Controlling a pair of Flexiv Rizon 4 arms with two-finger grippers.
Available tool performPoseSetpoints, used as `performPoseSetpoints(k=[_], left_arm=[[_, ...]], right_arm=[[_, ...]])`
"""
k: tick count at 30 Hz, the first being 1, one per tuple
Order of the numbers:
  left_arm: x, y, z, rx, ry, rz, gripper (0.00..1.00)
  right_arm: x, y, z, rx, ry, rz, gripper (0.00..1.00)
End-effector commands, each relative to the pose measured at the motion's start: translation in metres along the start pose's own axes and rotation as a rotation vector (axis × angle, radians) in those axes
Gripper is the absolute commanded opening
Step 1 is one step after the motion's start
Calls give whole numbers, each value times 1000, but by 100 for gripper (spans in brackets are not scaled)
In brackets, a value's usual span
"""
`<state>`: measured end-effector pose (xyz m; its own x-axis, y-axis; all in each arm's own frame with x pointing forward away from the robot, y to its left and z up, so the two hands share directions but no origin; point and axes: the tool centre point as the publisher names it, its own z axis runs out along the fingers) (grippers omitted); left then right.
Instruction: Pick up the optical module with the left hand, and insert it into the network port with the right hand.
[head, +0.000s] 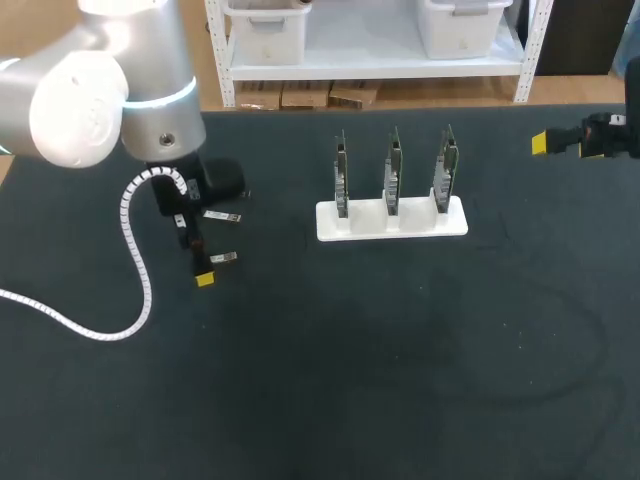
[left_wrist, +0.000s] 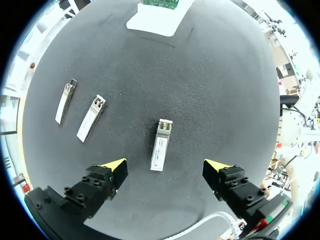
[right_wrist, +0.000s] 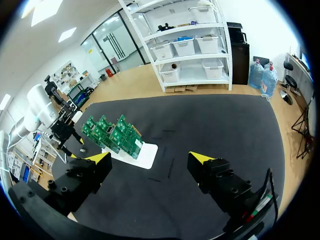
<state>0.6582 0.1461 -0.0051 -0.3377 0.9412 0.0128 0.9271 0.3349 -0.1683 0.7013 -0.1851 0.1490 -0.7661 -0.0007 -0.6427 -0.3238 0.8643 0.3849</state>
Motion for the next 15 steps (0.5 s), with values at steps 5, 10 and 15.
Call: performPoseSetpoints(k=[5, 10, 15], left_arm=[[4, 1, 4, 4, -4, -1, 41], [5, 2, 6, 9, -1, -1, 17], [4, 4, 9, 15, 3, 2, 22]], right_arm=[[0, 1, -1, 6, 0, 1, 100], [0, 1, -1, 6, 0, 1, 100], [0, 1, -1, 6, 0, 1, 100]])
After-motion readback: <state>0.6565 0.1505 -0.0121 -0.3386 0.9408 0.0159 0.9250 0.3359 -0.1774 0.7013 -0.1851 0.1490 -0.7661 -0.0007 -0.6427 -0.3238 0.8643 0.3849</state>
